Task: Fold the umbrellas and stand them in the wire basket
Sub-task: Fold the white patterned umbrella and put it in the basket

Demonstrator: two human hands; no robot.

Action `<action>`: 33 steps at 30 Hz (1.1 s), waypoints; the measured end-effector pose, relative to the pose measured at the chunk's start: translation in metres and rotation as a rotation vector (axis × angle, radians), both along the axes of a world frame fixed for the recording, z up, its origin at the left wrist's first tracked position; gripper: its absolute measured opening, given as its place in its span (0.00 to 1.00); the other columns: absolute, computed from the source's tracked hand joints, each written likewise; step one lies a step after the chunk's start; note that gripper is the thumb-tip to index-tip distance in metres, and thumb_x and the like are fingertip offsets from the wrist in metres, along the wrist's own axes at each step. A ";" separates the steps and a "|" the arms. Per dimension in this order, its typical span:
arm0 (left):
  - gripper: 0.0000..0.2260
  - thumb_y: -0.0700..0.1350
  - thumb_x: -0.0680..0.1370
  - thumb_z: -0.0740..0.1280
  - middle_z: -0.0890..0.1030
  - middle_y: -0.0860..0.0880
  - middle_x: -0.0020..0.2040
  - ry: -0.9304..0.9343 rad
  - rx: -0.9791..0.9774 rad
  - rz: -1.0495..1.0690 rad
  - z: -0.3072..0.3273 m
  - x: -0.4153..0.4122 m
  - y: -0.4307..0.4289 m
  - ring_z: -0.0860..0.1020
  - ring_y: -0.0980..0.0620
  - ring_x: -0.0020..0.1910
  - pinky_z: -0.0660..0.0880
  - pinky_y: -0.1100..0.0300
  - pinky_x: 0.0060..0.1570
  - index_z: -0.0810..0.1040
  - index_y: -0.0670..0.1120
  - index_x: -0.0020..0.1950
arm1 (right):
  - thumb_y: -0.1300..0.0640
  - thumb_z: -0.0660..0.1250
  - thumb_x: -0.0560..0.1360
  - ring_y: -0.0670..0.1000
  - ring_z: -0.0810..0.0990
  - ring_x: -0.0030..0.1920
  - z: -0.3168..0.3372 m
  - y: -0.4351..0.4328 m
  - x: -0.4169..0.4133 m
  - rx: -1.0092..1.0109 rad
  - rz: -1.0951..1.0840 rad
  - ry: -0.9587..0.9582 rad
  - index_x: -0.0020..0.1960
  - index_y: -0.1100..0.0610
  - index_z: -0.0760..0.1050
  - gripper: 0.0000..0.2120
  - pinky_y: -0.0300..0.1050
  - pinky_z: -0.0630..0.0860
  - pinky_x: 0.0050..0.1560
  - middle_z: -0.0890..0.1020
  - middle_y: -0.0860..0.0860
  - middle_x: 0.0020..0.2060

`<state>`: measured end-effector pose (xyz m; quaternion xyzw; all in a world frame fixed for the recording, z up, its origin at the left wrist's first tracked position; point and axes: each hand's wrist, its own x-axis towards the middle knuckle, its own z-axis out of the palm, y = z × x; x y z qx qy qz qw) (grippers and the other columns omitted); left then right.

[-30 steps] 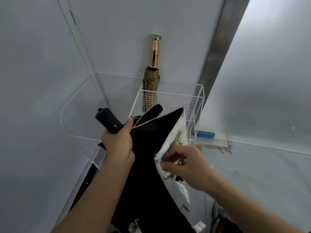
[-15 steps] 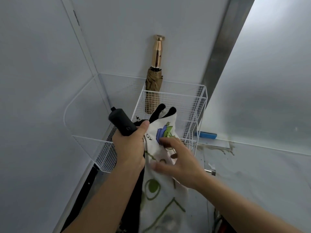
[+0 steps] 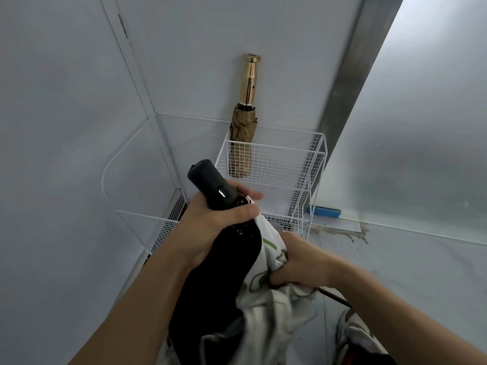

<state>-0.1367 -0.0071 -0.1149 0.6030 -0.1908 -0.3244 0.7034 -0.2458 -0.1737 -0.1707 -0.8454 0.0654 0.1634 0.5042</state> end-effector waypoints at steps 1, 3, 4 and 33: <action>0.14 0.36 0.67 0.76 0.84 0.43 0.56 -0.005 -0.002 -0.070 0.001 -0.001 0.002 0.82 0.43 0.55 0.79 0.50 0.56 0.78 0.41 0.50 | 0.60 0.72 0.62 0.51 0.83 0.49 0.002 -0.001 -0.001 0.021 0.034 0.021 0.49 0.54 0.79 0.15 0.51 0.81 0.52 0.85 0.50 0.46; 0.16 0.37 0.66 0.76 0.84 0.40 0.54 -0.010 -0.026 -0.065 0.000 -0.006 0.000 0.82 0.43 0.54 0.79 0.51 0.55 0.77 0.39 0.51 | 0.59 0.72 0.62 0.54 0.83 0.50 0.004 -0.002 -0.002 0.057 0.071 0.052 0.49 0.54 0.79 0.15 0.55 0.80 0.54 0.85 0.51 0.46; 0.15 0.37 0.66 0.77 0.84 0.39 0.51 0.008 -0.053 0.003 -0.001 -0.010 -0.004 0.83 0.42 0.53 0.79 0.51 0.55 0.78 0.40 0.48 | 0.59 0.72 0.62 0.54 0.83 0.51 0.003 -0.002 -0.002 0.065 0.078 0.061 0.49 0.54 0.79 0.16 0.56 0.80 0.55 0.85 0.51 0.47; 0.10 0.31 0.71 0.73 0.83 0.41 0.42 0.091 0.093 0.485 -0.016 0.003 -0.005 0.84 0.44 0.48 0.79 0.47 0.56 0.75 0.43 0.38 | 0.51 0.78 0.68 0.53 0.81 0.51 0.018 -0.081 -0.017 0.069 -1.034 -0.152 0.66 0.52 0.73 0.29 0.49 0.79 0.47 0.80 0.52 0.55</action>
